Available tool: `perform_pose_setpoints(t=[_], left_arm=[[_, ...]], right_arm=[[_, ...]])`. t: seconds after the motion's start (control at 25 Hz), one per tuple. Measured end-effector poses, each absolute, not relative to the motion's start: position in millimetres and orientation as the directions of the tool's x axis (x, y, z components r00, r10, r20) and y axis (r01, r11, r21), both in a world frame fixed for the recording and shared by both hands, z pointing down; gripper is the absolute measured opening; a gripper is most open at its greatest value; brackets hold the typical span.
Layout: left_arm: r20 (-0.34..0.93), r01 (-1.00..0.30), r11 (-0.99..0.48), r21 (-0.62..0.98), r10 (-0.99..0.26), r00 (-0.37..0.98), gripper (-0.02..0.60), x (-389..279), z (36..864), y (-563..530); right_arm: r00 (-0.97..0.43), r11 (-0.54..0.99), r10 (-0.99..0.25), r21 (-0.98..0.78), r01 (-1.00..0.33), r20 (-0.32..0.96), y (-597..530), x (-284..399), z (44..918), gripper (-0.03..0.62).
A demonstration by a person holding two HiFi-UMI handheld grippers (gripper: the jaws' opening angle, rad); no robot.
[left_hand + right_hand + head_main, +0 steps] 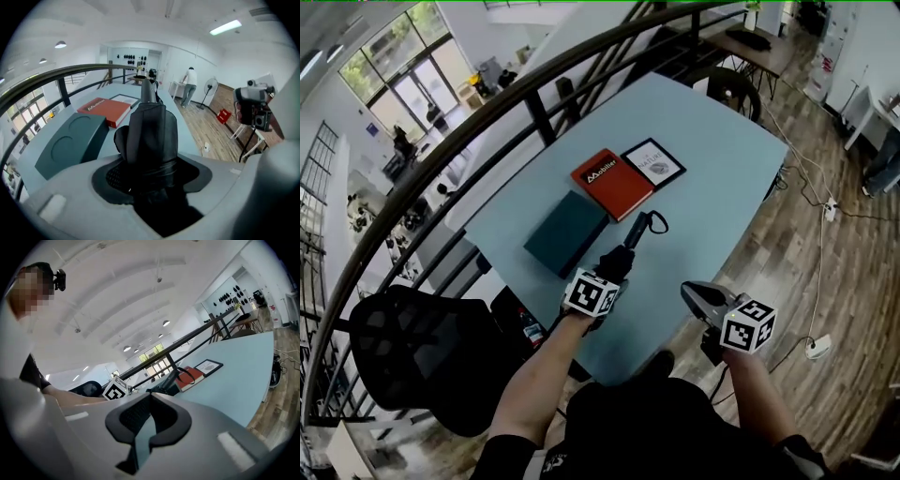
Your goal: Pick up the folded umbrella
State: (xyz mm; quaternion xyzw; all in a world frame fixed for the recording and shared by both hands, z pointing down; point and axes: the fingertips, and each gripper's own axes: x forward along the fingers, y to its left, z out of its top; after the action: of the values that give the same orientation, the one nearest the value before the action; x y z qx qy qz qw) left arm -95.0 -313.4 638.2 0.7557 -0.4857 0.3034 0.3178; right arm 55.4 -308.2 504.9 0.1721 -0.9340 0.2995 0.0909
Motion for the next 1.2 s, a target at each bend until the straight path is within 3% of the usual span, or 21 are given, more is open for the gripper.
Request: perform_pose_setpoints(t=[0.48,1.2], left_arm=[[0.508,-0.93,-0.318,0.184,-0.779,0.368,0.261,-155.0,496.1,-322.0],[0.159,-0.919,-0.375,0.125,-0.906,0.392,0.261,-155.3,366.5,-297.7]], right_arm=[[-0.918,0.807,-0.327,-0.44,-0.395,0.223,-312.0,29.8,453.2,0.002],[-0.921,0.864,-0.373,-0.322,-0.388,0.108,-307.1,18.0,401.6,0.002]])
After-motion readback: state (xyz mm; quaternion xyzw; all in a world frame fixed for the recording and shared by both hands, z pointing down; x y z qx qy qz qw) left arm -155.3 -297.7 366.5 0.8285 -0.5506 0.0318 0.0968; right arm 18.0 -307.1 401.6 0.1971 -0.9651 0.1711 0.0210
